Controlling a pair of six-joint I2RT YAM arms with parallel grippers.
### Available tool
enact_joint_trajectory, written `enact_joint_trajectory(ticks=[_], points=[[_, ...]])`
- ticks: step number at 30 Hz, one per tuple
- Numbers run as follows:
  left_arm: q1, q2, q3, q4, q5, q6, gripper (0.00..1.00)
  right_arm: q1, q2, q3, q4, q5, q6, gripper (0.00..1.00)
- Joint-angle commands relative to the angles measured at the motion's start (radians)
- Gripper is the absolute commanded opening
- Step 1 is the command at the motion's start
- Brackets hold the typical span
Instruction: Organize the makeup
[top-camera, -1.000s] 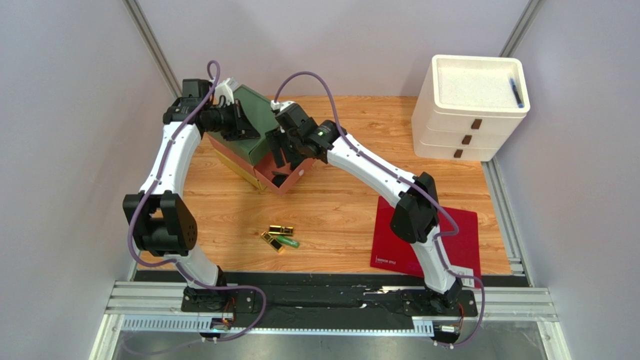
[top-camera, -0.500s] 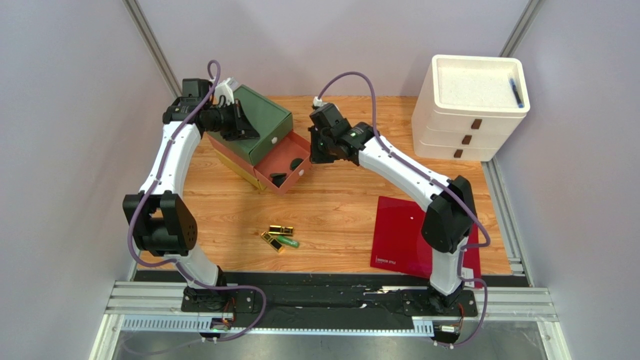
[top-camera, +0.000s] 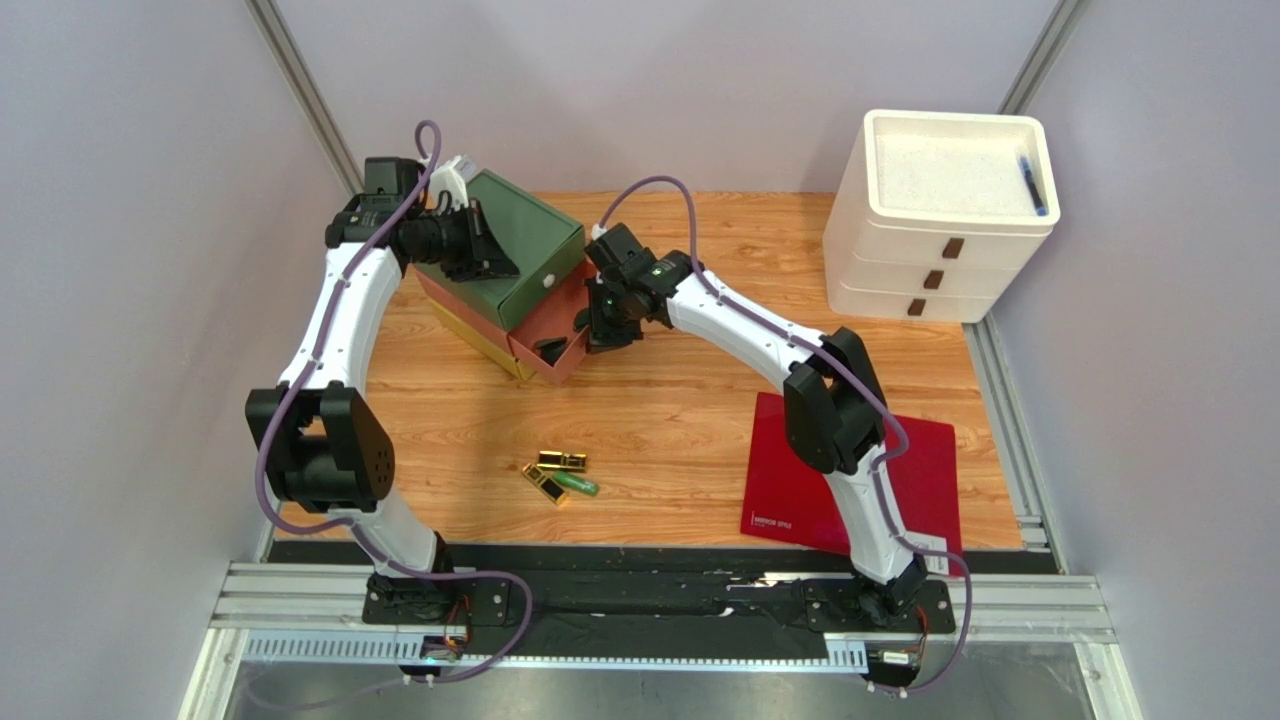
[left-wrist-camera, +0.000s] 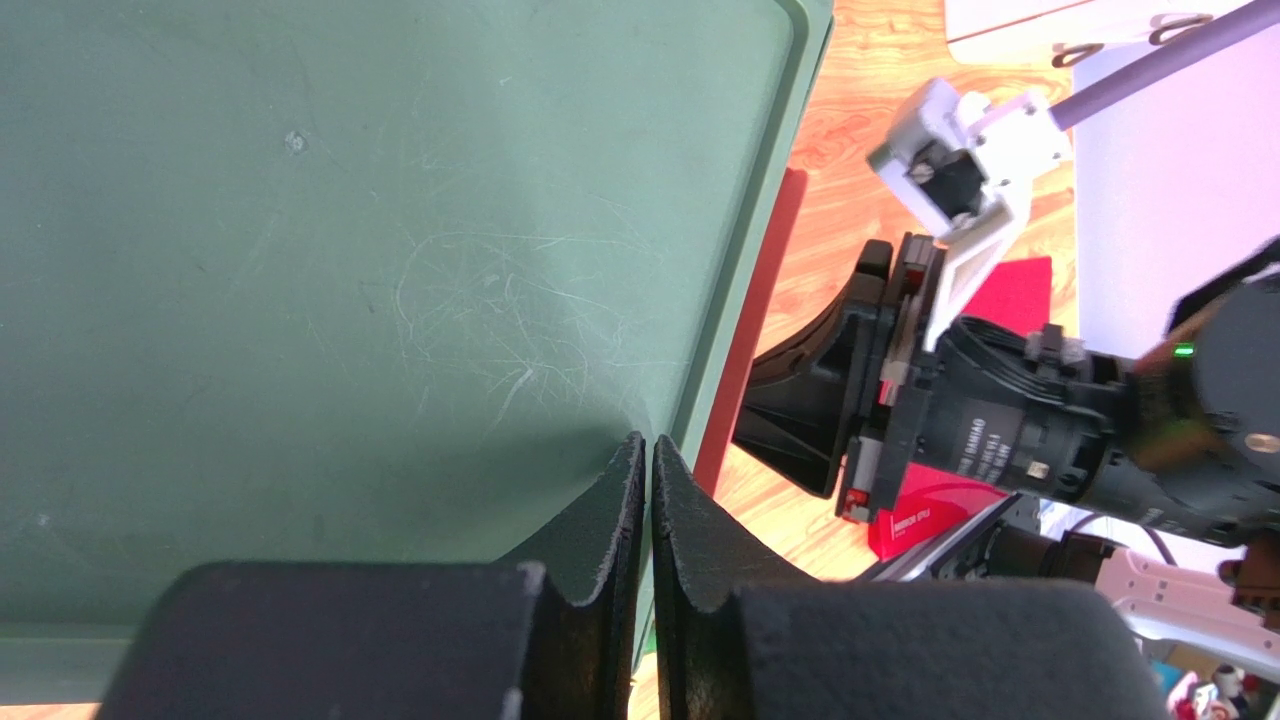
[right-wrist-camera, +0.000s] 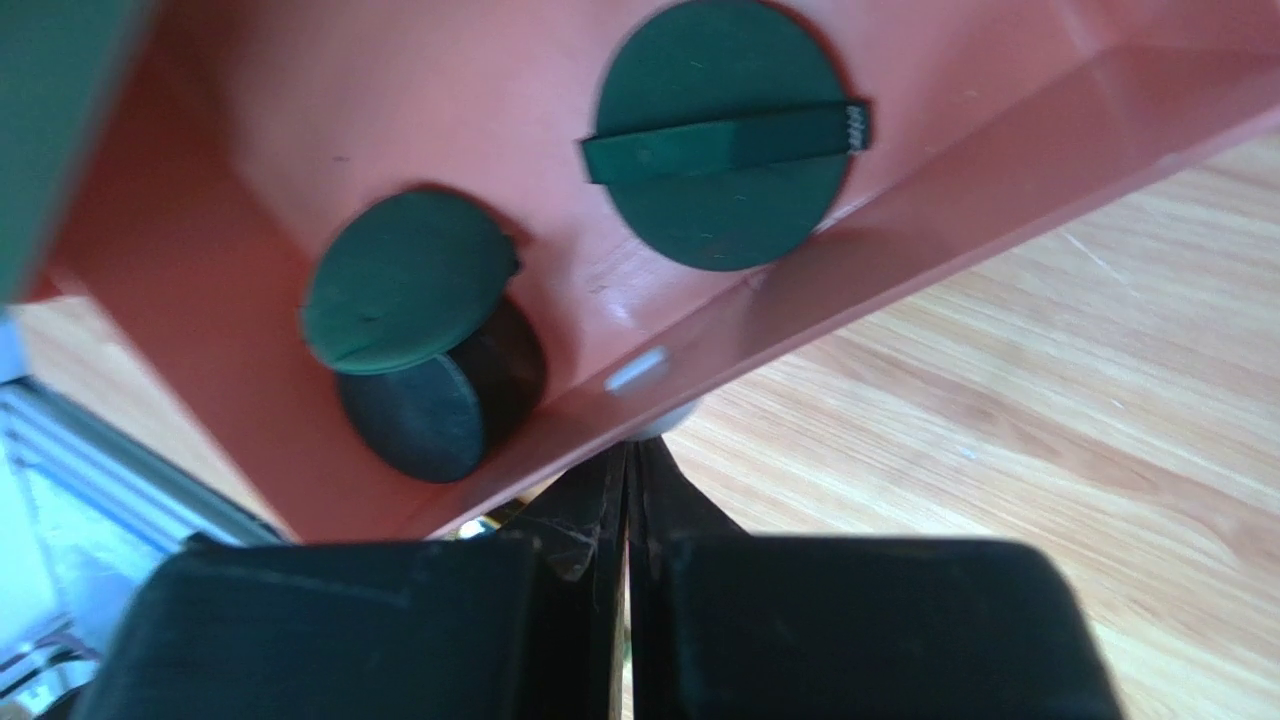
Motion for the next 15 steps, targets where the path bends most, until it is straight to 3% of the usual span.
enact_joint_trajectory(ticks=[1,9,15], points=[[0.008,0.022,0.014,-0.062,-0.057,0.039,0.1,-0.006,0.016,0.112,0.145,-0.072,0.048,0.0],[0.006,0.036,0.015,-0.081,-0.069,0.058,0.1,-0.015,0.138,0.159,0.343,-0.197,0.216,0.0],[0.006,0.041,0.024,-0.091,-0.071,0.056,0.1,-0.016,0.217,0.228,0.363,-0.257,0.282,0.08]])
